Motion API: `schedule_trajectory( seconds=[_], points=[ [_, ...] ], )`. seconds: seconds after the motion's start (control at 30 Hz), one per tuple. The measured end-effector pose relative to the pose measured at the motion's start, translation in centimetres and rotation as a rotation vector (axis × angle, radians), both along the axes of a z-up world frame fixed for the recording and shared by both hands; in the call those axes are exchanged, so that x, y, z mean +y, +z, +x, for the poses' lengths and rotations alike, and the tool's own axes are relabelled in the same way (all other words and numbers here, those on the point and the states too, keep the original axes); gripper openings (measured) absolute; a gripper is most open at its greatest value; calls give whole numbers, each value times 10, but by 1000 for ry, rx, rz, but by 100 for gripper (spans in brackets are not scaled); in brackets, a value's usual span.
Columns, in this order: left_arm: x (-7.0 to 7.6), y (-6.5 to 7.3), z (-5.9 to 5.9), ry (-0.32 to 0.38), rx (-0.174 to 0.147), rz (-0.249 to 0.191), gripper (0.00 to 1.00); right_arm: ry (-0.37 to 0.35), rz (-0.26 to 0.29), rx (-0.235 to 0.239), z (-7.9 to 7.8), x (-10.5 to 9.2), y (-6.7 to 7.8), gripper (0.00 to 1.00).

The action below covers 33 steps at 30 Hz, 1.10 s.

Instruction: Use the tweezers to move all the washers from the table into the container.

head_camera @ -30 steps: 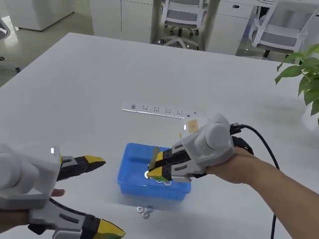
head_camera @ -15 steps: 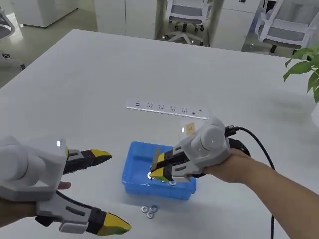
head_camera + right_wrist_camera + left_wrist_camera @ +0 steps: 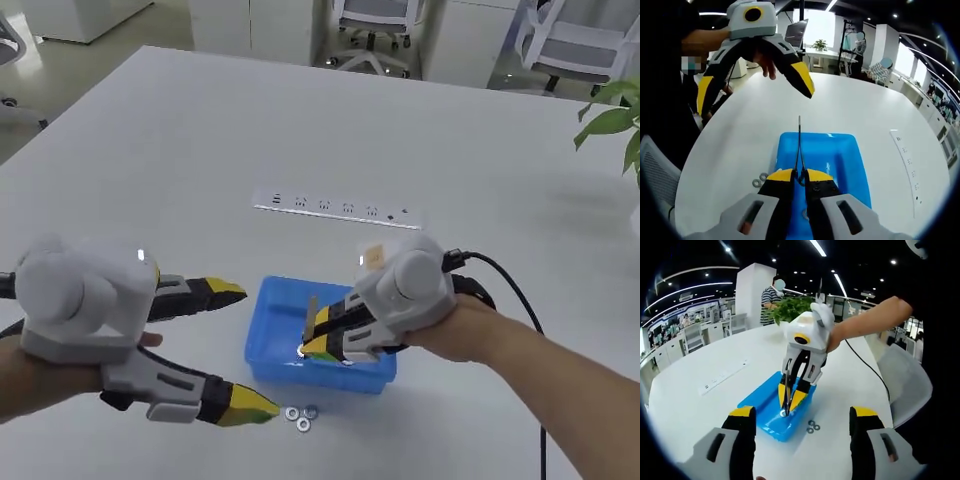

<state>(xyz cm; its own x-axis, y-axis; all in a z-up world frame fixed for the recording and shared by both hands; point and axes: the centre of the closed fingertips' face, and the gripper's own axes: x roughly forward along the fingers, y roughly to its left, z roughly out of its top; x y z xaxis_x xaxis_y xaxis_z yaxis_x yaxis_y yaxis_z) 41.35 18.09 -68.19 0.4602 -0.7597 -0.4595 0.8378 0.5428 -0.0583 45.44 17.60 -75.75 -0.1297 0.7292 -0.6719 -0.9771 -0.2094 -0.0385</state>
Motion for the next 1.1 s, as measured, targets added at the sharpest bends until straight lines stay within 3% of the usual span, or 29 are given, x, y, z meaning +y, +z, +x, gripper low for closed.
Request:
schedule_trajectory(
  seconds=[0.53, 1.1],
  points=[
    [-17, 0, 35, -67, -55, 54, 33, -4, -9, 22, 0, 0, -8, 9],
    [-31, -17, 51, -140, -47, 101, 16, 23, -20, 10, 1, -3, -14, 10]
  ],
)
